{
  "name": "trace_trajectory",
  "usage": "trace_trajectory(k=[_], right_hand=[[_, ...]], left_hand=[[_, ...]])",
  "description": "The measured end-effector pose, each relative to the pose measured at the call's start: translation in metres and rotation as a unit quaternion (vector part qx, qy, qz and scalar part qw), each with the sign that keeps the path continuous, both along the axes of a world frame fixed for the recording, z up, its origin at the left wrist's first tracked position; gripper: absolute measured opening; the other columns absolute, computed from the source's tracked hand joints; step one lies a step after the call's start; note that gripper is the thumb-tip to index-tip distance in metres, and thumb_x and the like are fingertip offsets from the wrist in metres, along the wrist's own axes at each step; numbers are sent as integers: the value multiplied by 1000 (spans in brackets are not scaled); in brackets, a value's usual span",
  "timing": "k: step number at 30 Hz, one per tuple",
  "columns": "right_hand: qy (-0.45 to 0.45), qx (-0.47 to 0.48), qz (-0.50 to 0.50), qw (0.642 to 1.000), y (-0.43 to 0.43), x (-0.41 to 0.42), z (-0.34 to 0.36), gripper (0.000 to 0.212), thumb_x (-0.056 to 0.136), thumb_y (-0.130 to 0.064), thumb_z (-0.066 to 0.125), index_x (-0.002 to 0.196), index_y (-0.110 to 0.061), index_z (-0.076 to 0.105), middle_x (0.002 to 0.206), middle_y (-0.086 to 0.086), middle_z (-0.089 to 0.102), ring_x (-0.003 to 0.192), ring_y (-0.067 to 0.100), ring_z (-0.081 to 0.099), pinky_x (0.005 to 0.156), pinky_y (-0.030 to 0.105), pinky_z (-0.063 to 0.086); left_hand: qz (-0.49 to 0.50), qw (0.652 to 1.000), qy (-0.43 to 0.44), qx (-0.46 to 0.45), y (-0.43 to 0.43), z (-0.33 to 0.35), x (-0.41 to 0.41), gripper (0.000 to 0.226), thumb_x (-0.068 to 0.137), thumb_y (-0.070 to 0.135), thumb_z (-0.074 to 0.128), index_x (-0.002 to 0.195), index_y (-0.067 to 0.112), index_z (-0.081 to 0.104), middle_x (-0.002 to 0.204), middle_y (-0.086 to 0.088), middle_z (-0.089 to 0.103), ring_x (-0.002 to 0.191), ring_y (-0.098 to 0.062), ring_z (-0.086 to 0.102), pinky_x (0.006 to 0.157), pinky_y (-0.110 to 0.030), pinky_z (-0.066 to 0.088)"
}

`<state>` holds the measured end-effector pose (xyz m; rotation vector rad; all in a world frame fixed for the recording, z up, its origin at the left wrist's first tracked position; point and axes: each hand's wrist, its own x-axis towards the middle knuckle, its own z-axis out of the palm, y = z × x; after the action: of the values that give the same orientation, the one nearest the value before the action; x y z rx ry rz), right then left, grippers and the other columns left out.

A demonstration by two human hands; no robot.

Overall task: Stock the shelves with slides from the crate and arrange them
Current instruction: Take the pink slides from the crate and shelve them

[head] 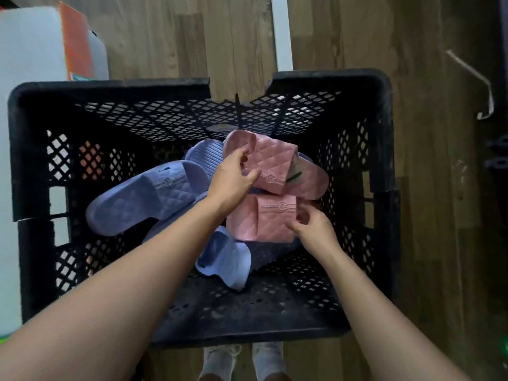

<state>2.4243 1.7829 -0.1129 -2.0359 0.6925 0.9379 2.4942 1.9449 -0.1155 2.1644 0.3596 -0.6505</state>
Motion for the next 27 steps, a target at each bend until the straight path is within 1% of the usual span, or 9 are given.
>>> trace_trajectory(k=[2, 4, 7, 9, 13, 17, 21, 24, 27], right_hand=[[10, 33, -58, 998, 6, 0, -12, 30, 80, -13, 69, 109, -7, 63, 105, 9, 65, 99, 25, 61, 88, 36, 49], [15, 45, -102, 994, 9, -1, -19, 27, 79, -11, 70, 104, -6, 62, 98, 10, 64, 92, 24, 60, 84, 35, 50], [11, 20, -123, 992, 10, -3, -23, 17, 78, -8, 70, 93, -11, 61, 93, 11, 65, 90, 29, 63, 84, 41, 52], [8, 15, -126, 992, 8, -5, -18, 15, 78, -4, 67, 86, -14, 60, 91, 13, 67, 89, 32, 64, 83, 44, 52], [-2, 23, -116, 993, 8, -9, 3, 11, 81, -3, 64, 90, -8, 63, 93, 13, 69, 86, 27, 65, 78, 35, 51], [-15, 29, -113, 993, 11, -14, 30, 13, 82, -4, 63, 89, -14, 62, 90, 8, 69, 85, 23, 66, 81, 41, 54], [-32, 32, -68, 997, 18, -20, 67, 12, 81, -9, 65, 92, -15, 63, 88, 4, 69, 84, 22, 64, 80, 41, 53], [-45, 29, -18, 998, 23, -23, 100, 17, 82, -14, 63, 99, -12, 63, 95, 3, 67, 89, 20, 61, 81, 38, 50], [-65, 46, -11, 997, 27, -30, 139, 17, 84, -13, 61, 100, -14, 62, 98, -3, 67, 90, 15, 60, 82, 35, 50]], left_hand=[[-8, 1000, -4, -2, -4, -11, 7, 55, 88, 19, 61, 138, 10, 41, 131, -6, 54, 117, -19, 51, 89, -19, 35], [4, 1000, 1, -11, -6, -19, 13, 50, 86, 18, 63, 133, 9, 47, 126, -7, 58, 112, -19, 54, 89, -21, 38], [29, 998, 22, -44, -7, -26, 19, 27, 84, 15, 65, 110, 7, 60, 104, -9, 65, 94, -22, 59, 83, -32, 47], [31, 997, 33, -66, -8, -22, 19, 13, 84, 11, 65, 95, 6, 61, 90, -9, 63, 83, -21, 56, 76, -34, 47], [57, 995, 29, -76, -6, -7, 10, 10, 84, 9, 63, 79, 10, 55, 74, -3, 51, 73, -15, 45, 67, -30, 40], [93, 990, 19, -103, 2, 25, 1, 10, 84, 3, 62, 87, 10, 56, 79, -2, 58, 78, -18, 54, 75, -31, 46], [107, 989, 9, -97, 17, 66, -9, 14, 85, 1, 60, 84, 14, 53, 76, 8, 56, 77, -13, 53, 64, -12, 42], [118, 989, -5, -90, 29, 103, -19, 11, 86, 1, 58, 90, 9, 53, 77, 8, 54, 73, -9, 51, 60, -7, 40], [146, 984, -10, -105, 41, 142, -33, 7, 87, 3, 57, 91, 9, 55, 79, 4, 57, 71, -5, 51, 59, -7, 42]])
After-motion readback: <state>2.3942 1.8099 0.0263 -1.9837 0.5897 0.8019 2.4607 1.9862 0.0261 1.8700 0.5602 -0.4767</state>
